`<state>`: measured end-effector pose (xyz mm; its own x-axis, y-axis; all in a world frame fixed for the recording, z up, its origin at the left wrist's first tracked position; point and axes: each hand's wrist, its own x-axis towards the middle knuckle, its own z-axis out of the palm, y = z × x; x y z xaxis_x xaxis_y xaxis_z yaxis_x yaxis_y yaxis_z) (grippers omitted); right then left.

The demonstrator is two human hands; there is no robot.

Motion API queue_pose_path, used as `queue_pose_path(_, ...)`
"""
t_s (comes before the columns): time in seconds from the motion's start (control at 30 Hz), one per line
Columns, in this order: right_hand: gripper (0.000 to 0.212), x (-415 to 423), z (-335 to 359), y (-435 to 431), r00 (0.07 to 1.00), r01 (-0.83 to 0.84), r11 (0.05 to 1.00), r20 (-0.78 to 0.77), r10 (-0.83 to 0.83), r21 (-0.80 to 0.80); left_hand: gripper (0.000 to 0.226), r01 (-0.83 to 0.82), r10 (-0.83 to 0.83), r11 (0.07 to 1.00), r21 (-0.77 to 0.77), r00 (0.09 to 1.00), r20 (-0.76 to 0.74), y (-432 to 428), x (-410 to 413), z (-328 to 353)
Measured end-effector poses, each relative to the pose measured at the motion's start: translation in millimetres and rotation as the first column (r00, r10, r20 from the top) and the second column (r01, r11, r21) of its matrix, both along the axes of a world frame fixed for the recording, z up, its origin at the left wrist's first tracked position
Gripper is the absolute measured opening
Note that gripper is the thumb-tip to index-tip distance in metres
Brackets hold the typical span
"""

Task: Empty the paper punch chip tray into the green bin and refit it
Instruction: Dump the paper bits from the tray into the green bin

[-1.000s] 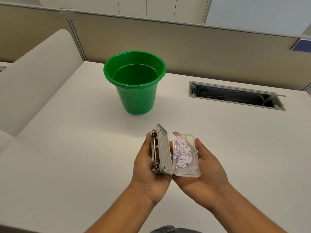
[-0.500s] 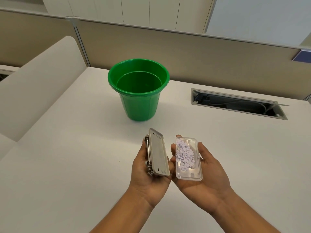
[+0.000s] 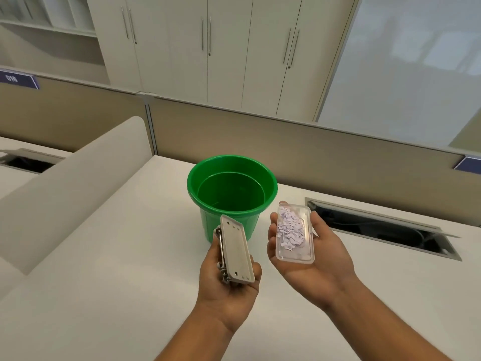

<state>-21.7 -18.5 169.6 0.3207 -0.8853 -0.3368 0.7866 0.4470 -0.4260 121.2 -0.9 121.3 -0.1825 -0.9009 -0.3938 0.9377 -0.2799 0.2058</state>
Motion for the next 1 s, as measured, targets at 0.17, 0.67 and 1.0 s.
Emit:
queue_pose_path(0.17, 0.053, 15, 15, -61, 0.993, 0.018, 0.999, -0.115, -0.023, -0.042, 0.037, -0.016, 0.016, 1.000, 0.026, 1.000, -0.023, -16, 4, 2)
queue_pose_path(0.67, 0.059, 65, -18, -198, -0.404, -0.722, 0.691, -0.831, -0.382, 0.033, 0.034, -0.061, 0.066, 0.996, 0.067, 0.995, -0.075, -32, 29, -5)
queue_pose_path(1.0, 0.054, 62, -12, -199, 0.067, -0.505, 0.851, -0.989, -0.132, -0.148, 0.033, -0.057, 0.062, 0.996, 0.069, 0.996, -0.063, -27, 29, -14)
